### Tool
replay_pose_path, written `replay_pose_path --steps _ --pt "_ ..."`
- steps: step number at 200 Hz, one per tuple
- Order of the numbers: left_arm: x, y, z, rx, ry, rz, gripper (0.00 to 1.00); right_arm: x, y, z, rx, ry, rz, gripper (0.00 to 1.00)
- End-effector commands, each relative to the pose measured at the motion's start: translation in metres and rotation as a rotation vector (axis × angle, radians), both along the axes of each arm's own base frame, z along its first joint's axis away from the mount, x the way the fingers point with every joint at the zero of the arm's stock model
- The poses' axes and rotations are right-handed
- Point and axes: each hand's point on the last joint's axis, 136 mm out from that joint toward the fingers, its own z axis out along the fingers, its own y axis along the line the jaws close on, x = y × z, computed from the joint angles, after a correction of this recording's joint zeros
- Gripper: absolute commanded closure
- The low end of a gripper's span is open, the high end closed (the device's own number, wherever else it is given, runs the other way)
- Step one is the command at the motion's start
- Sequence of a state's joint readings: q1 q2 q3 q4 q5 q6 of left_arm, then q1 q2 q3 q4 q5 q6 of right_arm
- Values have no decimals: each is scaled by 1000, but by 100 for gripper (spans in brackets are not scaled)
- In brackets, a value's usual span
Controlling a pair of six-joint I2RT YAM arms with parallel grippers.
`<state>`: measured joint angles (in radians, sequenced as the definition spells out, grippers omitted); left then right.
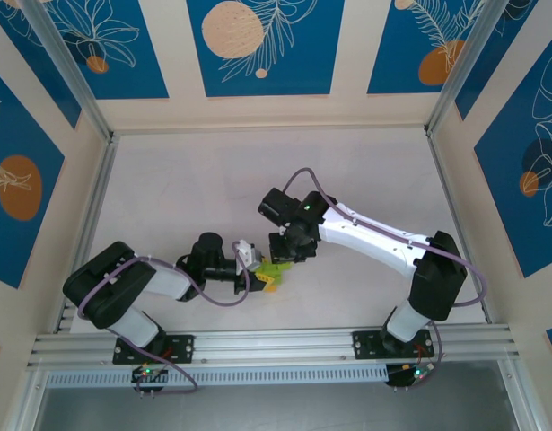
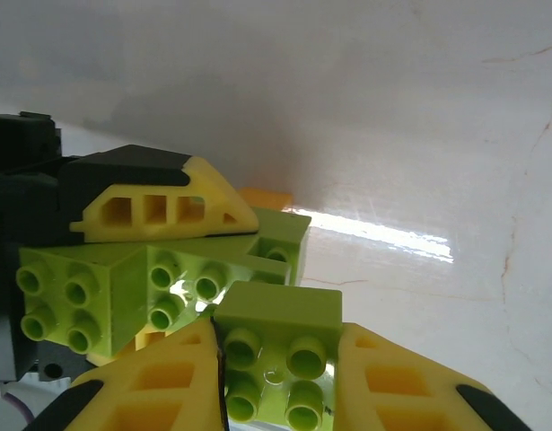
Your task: Assemble a carrot with lego
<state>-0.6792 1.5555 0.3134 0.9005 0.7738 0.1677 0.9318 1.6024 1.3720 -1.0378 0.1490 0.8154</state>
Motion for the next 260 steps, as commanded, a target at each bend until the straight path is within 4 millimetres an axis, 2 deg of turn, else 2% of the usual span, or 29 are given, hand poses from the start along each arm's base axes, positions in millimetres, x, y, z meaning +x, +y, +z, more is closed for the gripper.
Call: replay_pose_path --steps 1,74,115,173,260 --pt "-2 -2 -6 18 0 -24 64 -10 4 1 27 31 3 73" --pt "-2 -2 -7 21 2 -21 63 -11 -8 -11 -51 55 -38 73" --pt "-1 -2 -8 26 2 -20 64 -13 -6 -19 -50 73 -65 74" --pt "-1 -1 -9 30 -3 -13 64 -21 -15 -31 -86 109 -102 74" --pt "1 -1 -10 34 -7 -4 65 -24 -33 -27 -160 100 -103 74"
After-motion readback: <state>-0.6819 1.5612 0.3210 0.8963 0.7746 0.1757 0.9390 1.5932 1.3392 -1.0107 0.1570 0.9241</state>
